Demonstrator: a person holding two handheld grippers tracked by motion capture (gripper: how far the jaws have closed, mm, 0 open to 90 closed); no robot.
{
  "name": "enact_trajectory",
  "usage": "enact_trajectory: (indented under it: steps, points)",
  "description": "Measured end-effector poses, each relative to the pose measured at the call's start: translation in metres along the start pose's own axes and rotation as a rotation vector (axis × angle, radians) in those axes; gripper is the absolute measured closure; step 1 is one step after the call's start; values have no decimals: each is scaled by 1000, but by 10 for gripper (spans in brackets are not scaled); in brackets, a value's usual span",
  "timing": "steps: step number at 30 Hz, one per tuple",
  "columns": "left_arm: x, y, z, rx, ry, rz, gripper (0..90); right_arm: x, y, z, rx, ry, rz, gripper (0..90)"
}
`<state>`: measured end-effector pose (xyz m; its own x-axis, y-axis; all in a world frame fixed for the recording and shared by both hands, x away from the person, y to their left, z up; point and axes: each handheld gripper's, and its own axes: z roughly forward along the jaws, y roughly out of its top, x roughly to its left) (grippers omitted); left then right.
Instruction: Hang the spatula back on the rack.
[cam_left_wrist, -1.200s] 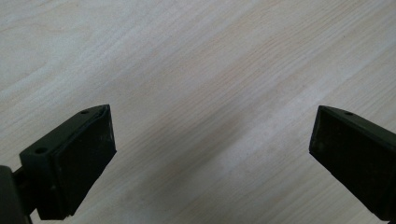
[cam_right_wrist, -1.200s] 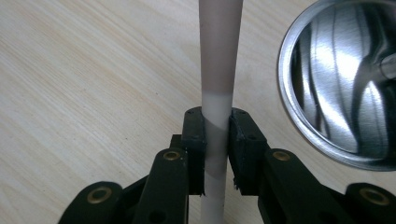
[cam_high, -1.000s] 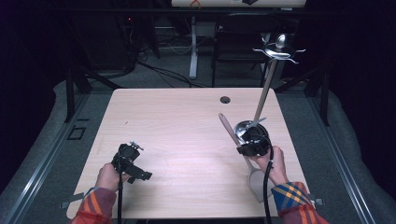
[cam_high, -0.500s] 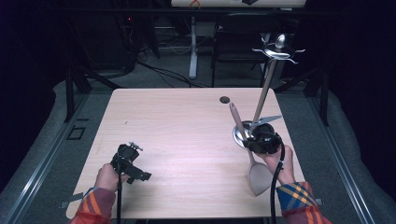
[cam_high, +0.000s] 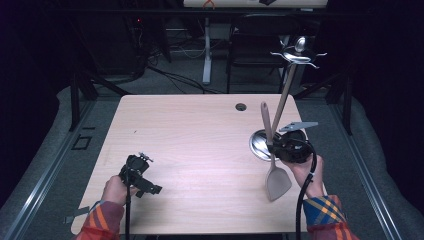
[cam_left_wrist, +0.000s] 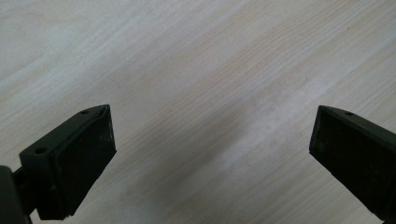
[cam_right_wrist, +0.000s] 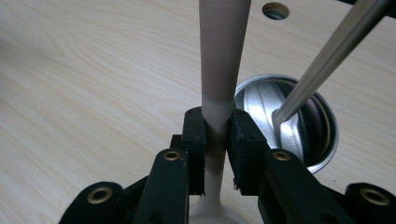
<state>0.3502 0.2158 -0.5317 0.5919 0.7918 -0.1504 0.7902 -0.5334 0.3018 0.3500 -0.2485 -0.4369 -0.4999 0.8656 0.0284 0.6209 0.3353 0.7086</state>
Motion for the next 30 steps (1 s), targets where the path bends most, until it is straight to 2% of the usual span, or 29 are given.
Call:
enact_trajectory:
  steps: [14,24,30]
  points:
    - [0,1,0,-10,-11,2,0,-20,0,-25,-102,-56,49,777]
    - [-1,2,1,-9,-13,5,0,-23,3,-36,-160,-80,50,777]
    - [0,2,1,-4,-11,9,0,-28,6,-45,-194,-90,68,777]
